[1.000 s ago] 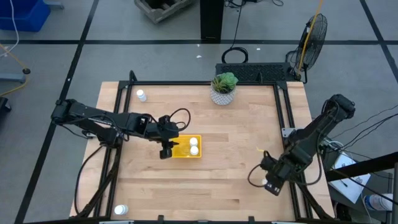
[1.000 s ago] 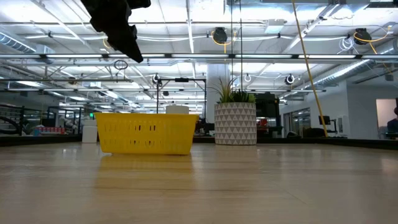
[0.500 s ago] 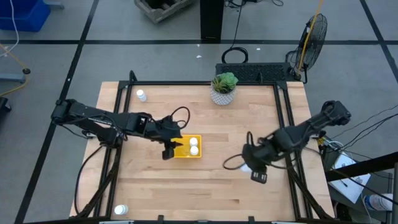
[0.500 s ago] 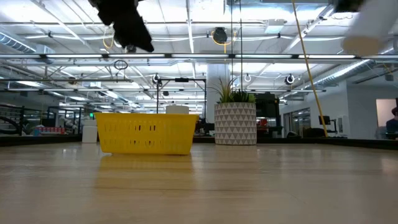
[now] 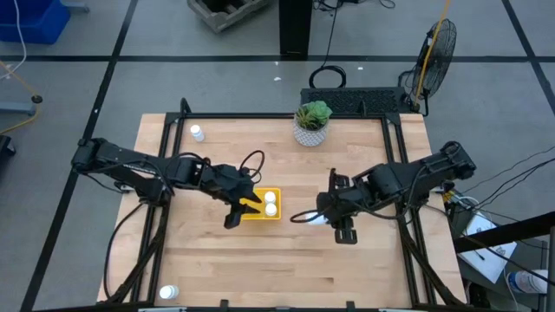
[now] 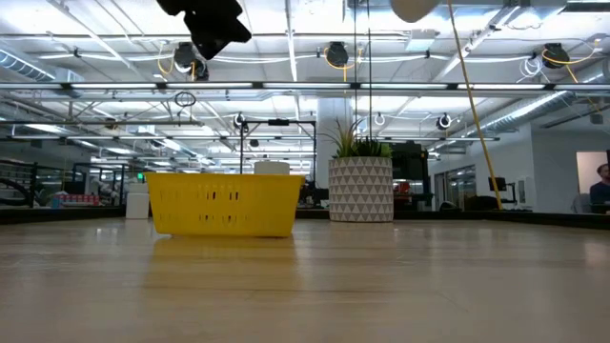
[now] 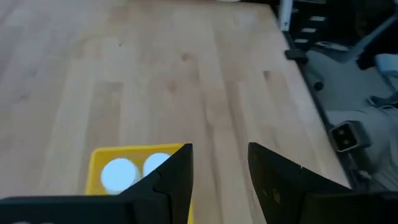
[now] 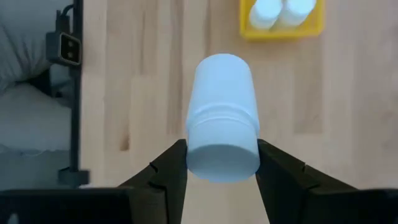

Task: Pick and place pill bottles into a basket
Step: Put the white pill bottle into the yellow bin

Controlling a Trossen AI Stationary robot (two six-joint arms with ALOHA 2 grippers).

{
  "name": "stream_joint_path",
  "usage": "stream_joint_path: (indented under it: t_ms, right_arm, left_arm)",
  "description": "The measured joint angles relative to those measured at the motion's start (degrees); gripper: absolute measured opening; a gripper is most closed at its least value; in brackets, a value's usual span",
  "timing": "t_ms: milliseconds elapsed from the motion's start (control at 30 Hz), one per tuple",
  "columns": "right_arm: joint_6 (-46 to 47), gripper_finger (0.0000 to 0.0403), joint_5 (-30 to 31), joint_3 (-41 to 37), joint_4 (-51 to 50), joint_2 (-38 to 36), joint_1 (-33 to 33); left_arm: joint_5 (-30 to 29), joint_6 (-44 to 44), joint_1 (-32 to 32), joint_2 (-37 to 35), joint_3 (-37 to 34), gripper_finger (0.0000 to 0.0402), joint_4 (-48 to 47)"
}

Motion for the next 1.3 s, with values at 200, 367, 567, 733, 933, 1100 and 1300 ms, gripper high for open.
stream_joint_path:
  t_ms: [200, 367, 567, 733, 933, 1100, 1300]
  right_arm:
    - [-5.6, 0.0146, 1.5, 1.1, 2.5, 1.5, -0.5]
    - [-12.4, 0.0146, 5.8, 1.1, 7.6, 3.1, -1.0]
    - [-18.9, 0.0146, 9.1, 1.1, 13.3, 3.1, -1.0]
    - [-21.7, 0.0146, 13.4, 1.1, 15.3, 2.6, -1.0]
    - [-26.5, 0.0146, 18.1, 1.3, 17.7, 2.3, -1.0]
    - [-27.9, 0.0146, 20.6, 2.6, 18.0, 1.1, -1.0]
    - [-29.1, 0.0146, 22.6, 2.7, 18.4, 0.1, -0.6]
  left_arm:
    - [1.8, 0.5, 0.0, 0.0, 0.0, 0.0191, 1.7]
    - [0.9, 2.4, -0.3, 0.0, 0.0, 0.0244, 5.6]
    - [0.0, 4.0, -0.7, 0.0, 0.0, 0.0278, 12.4]
    - [-3.9, 6.0, -0.6, 0.0, 0.0, 0.0276, 16.0]
    - [-5.6, 8.1, -0.6, 0.0, 0.0, 0.0273, 19.0]
    - [-6.8, 8.9, -0.6, -0.7, 0.0, 0.028, 20.5]
    - [-6.7, 10.4, -0.6, -0.8, 0.0, 0.0275, 24.3]
